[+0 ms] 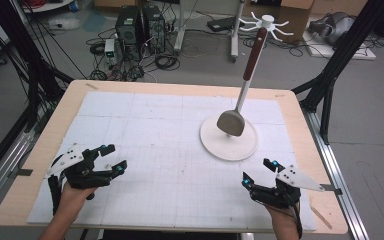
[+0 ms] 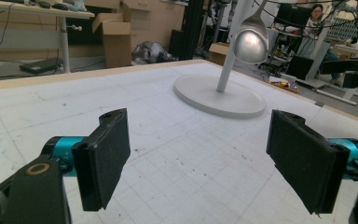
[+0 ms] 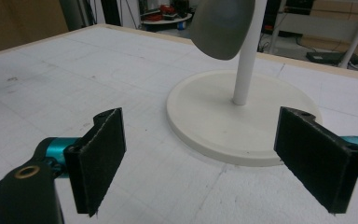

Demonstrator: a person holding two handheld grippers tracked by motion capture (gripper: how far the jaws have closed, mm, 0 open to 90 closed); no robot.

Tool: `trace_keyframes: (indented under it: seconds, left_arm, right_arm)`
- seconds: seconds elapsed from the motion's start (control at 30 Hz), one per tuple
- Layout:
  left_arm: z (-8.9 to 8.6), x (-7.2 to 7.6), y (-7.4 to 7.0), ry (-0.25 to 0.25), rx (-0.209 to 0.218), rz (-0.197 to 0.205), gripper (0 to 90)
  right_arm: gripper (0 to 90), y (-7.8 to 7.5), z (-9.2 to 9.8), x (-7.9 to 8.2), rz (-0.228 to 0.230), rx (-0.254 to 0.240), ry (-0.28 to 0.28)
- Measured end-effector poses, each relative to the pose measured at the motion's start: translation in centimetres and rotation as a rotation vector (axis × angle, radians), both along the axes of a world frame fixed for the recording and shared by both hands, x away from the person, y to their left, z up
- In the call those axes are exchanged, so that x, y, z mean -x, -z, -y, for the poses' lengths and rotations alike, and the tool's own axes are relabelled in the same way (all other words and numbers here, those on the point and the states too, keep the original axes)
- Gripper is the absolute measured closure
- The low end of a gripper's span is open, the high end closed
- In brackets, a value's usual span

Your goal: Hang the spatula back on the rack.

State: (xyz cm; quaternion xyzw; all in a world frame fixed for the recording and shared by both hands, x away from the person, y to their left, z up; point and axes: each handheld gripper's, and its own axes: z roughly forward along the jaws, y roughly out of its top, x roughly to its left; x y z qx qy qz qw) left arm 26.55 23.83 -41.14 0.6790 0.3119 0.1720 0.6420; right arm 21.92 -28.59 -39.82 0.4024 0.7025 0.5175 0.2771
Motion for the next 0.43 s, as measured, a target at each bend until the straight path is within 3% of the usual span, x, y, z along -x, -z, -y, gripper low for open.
trace_keyframes:
  seconds: [0.43]
  left_arm:
    - [0.22, -0.29, 0.38, -0.004, -0.012, -0.016, 21.9]
  right_arm:
    - [15.8, 0.47, 0.97, -0.2, -0.01, -0.023, 0.034]
